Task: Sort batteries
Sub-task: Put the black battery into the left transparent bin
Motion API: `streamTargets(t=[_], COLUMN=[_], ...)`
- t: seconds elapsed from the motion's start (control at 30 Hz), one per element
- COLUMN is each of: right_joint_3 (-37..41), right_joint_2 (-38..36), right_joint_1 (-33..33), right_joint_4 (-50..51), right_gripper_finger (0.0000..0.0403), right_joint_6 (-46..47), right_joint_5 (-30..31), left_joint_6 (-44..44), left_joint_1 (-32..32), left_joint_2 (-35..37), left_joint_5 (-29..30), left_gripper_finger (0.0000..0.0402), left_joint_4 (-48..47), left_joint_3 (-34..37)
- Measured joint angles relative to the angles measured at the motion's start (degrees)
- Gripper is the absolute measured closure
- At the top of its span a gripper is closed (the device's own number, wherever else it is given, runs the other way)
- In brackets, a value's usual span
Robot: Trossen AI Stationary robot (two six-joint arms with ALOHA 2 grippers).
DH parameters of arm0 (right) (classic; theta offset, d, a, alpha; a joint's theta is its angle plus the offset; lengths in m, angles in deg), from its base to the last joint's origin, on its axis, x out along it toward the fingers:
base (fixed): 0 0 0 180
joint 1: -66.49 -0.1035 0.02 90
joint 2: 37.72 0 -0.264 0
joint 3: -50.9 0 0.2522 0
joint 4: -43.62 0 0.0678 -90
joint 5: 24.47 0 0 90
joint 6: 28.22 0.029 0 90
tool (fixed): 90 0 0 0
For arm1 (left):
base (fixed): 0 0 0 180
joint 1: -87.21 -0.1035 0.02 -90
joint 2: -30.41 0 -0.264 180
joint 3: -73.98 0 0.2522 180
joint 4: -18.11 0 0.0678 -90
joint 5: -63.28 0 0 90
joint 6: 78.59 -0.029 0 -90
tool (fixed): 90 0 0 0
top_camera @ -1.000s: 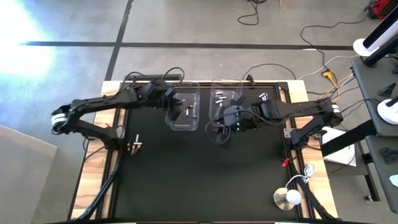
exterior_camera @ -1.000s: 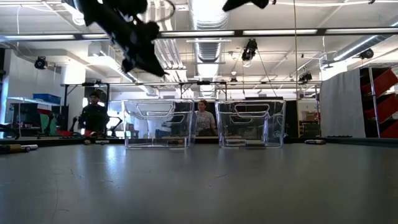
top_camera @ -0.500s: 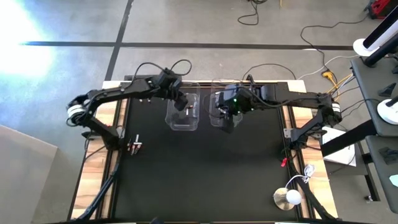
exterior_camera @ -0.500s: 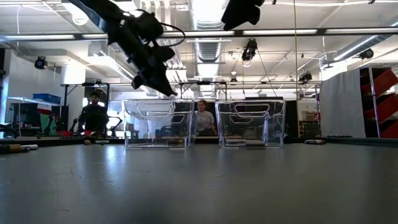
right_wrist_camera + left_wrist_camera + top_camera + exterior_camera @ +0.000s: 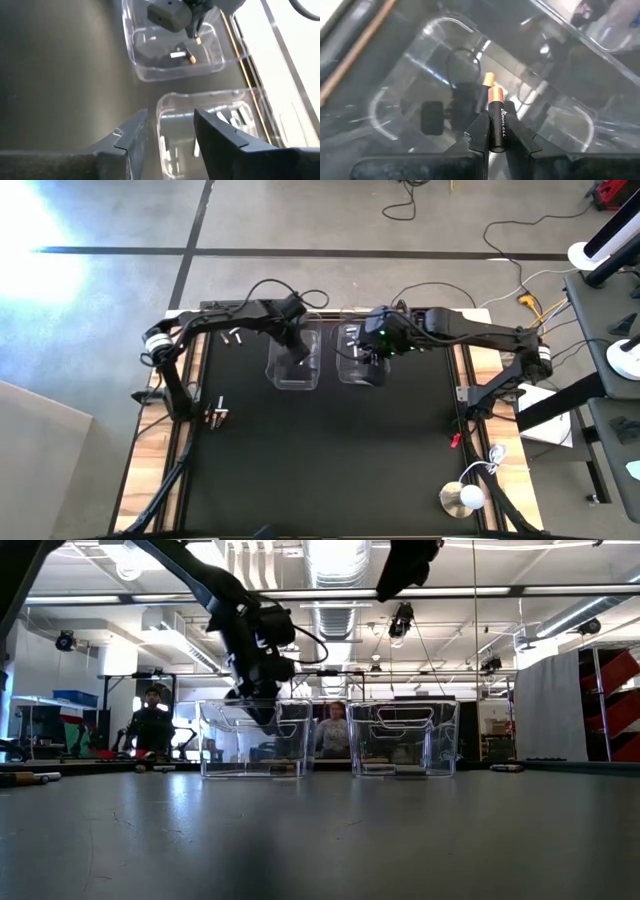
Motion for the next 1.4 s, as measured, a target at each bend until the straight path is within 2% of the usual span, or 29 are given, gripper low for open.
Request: streamTargets(t=[0.13, 0.4, 0.83, 1.2, 1.4], right_joint_3=[0.0, 0.0, 0.0, 0.0, 0.0], right_joint_2=[-0.9, -1.3, -1.4, -1.4, -1.4], right_joint_1=[0.0, 0.0, 0.0, 0.0, 0.0], right_joint_4=[0.7, 0.8, 1.0, 1.2, 1.2], right_gripper_finger=[0.0258, 0.027, 0.0298, 0.0327, 0.0338], right_joint_6=[0.1, 3.0, 4.9, 4.9, 5.4], right_joint_5=[0.0, 0.0, 0.1, 0.1, 0.1], left_joint_6=[0.3, -1.1, -5.5, -8.8, -8.2], left_joint_1=[0.6, 1.0, 4.6, 4.7, 5.2], left_joint_2=[-1.0, -4.4, -5.8, -3.7, -4.1], left_joint_5=[-3.2, -3.4, 1.0, 3.6, 2.4], left_gripper_finger=[0.038, 0.038, 0.0379, 0.0379, 0.0379], left_joint_4=[-0.6, -1.4, 1.0, -7.5, 1.5], left_joint_3=[0.2, 1.8, 1.7, -2.1, -3.8])
